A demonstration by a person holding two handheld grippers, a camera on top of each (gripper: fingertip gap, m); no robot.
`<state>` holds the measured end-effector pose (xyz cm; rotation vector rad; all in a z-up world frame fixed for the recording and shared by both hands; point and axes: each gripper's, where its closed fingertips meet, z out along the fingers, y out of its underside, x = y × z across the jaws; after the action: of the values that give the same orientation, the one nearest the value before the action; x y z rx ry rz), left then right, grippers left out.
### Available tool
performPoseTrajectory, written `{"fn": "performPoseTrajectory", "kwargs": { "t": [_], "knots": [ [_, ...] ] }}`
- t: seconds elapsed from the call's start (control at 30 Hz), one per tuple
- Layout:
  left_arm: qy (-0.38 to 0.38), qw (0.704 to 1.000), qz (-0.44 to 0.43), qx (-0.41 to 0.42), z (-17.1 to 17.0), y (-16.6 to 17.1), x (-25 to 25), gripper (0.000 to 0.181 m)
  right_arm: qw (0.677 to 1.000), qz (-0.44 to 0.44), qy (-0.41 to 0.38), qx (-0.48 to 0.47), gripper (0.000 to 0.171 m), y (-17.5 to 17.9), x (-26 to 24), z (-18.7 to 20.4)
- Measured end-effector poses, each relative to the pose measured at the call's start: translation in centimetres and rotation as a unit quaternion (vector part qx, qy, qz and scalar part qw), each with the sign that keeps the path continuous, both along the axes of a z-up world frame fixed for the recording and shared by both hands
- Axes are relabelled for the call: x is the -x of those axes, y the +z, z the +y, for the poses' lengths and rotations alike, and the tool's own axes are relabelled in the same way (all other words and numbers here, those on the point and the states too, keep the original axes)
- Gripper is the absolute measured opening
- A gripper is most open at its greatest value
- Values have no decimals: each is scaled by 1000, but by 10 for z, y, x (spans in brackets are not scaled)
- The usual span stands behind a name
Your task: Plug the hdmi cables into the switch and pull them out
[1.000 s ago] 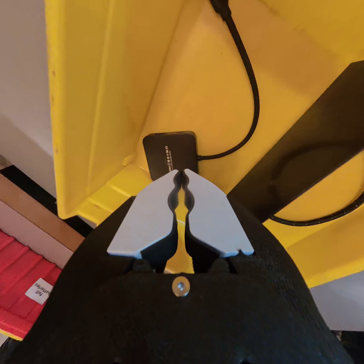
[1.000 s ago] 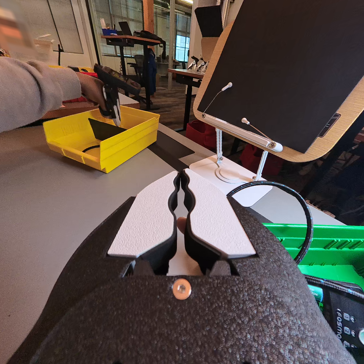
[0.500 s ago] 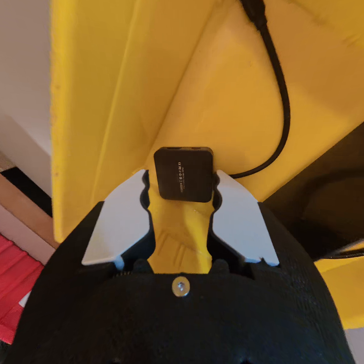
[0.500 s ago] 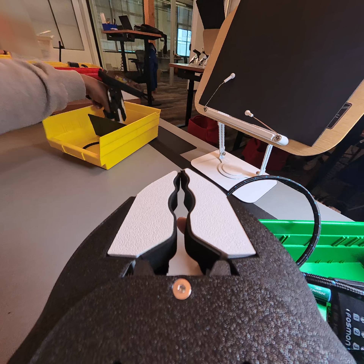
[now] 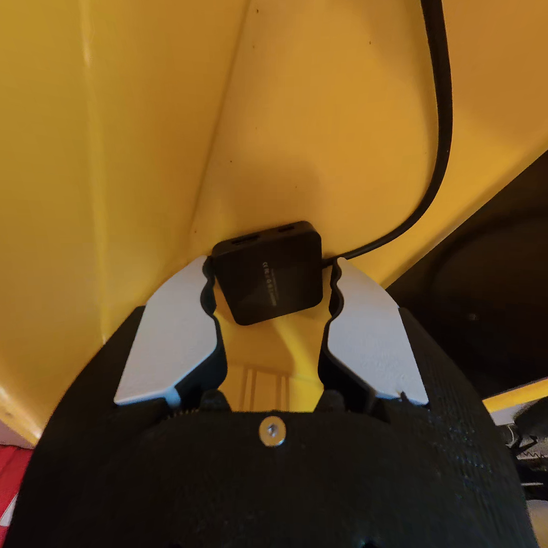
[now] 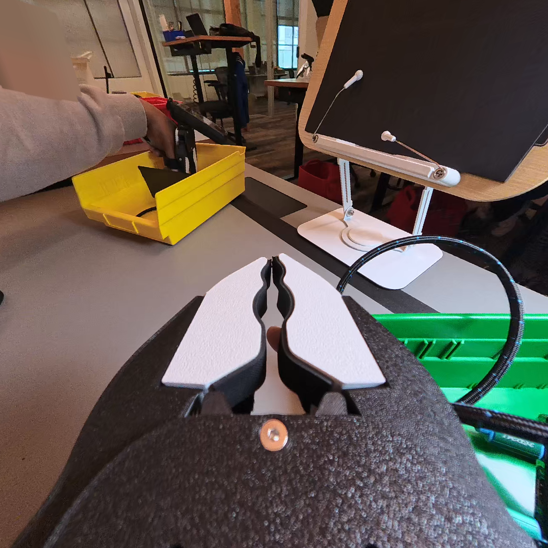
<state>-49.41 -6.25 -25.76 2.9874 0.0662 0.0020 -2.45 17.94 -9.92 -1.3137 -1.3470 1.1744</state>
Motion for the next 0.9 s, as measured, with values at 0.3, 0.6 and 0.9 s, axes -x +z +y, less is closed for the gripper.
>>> {"fn": "performPoseTrajectory", "kwargs": {
  "t": [0.3, 0.6, 0.9],
  "knots": [
    [-63, 997, 21, -41, 4, 12, -11, 66, 1000, 7, 11, -12, 1, 9, -3, -9],
    [-94, 970, 70, -211, 24, 105, -33, 66, 999, 34, 24, -30, 1, 33, -10, -22],
    [-153, 810, -23, -566, 52, 238, -154, 66, 995, 58, 53, -61, 1, 58, -11, -54]
  ]
}}
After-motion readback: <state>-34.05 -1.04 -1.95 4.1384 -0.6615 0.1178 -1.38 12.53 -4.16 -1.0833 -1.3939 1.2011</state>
